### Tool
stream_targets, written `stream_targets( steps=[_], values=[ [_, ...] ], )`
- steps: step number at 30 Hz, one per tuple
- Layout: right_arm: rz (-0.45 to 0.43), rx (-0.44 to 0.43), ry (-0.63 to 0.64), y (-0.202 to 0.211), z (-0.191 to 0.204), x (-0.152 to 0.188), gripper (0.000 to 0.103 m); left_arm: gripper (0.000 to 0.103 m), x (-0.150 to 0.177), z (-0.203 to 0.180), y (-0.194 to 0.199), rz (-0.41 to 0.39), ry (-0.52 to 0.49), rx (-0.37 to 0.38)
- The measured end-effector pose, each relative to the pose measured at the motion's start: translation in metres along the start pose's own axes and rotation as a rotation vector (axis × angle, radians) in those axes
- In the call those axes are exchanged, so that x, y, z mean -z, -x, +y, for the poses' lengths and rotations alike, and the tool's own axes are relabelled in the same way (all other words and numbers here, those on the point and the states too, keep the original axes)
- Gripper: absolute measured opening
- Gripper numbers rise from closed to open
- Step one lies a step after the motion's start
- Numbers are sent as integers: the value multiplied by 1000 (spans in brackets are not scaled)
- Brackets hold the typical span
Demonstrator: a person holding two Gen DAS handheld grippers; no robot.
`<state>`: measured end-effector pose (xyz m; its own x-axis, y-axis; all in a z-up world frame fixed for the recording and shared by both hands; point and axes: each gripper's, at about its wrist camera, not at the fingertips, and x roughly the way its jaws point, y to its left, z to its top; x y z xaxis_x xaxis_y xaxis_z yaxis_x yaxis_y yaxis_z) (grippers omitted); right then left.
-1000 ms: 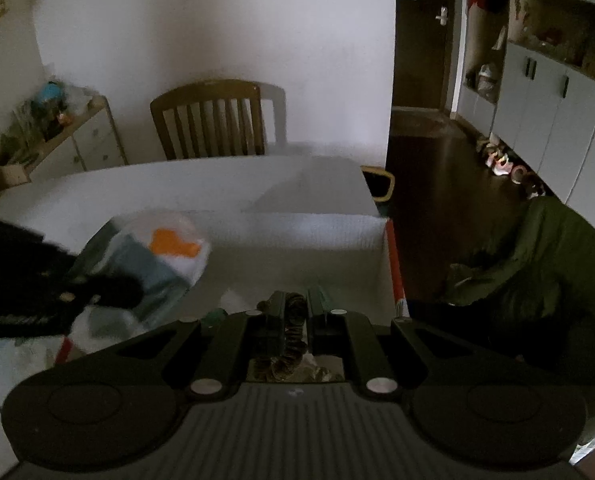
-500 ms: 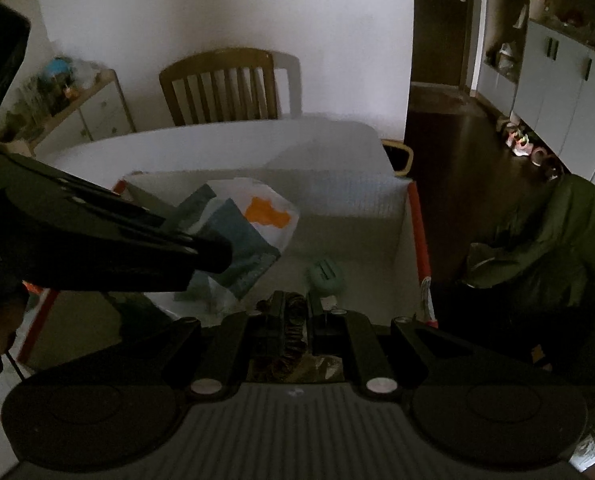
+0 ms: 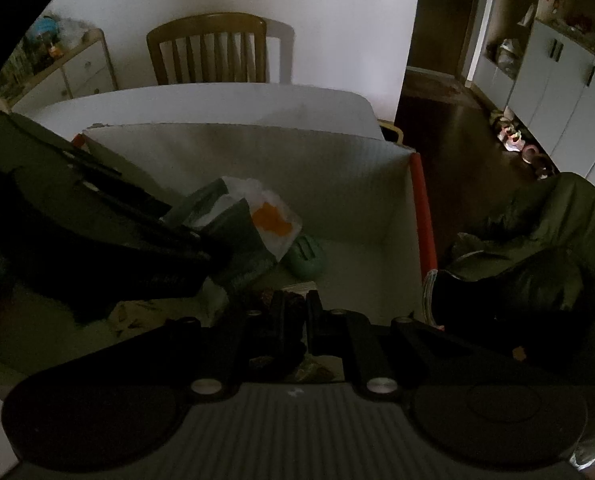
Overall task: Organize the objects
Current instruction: 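Open both grippers to drop the bag and cord inside the box, then lift both tools out of the box and move them over the table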
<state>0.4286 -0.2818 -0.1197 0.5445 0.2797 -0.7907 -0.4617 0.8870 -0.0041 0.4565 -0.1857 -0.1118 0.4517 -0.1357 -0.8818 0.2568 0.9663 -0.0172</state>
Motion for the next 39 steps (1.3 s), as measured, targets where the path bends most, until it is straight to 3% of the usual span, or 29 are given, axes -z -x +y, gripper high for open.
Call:
stream_targets(
  steps=[13, 16, 18, 20, 29, 34, 39],
  values=[
    [-17, -34, -30, 12, -9, -4, 11, 31, -3, 4, -1, 4, -18, 19],
    [-24, -40, -25, 17, -9, -3, 12, 46, -1, 4, 1, -1, -17, 17],
    [-29, -34, -17, 20, -8, -2, 12, 62, 0, 4, 6, -21, -11, 16],
    [-34, -27, -12, 23, -8, -1, 13, 62, 1, 4, 10, -39, -14, 14],
    [-65, -33, -38, 37, -12, -2, 28, 72, 10, 7, 37, -100, 8, 13],
    [-101, -47, -40, 56, -8, 0, 46, 75, 16, 11, 57, -141, 10, 14],
    [-136, -61, -45, 74, -4, 1, 47, 78, 28, 12, 81, -191, 15, 22]
  ],
)
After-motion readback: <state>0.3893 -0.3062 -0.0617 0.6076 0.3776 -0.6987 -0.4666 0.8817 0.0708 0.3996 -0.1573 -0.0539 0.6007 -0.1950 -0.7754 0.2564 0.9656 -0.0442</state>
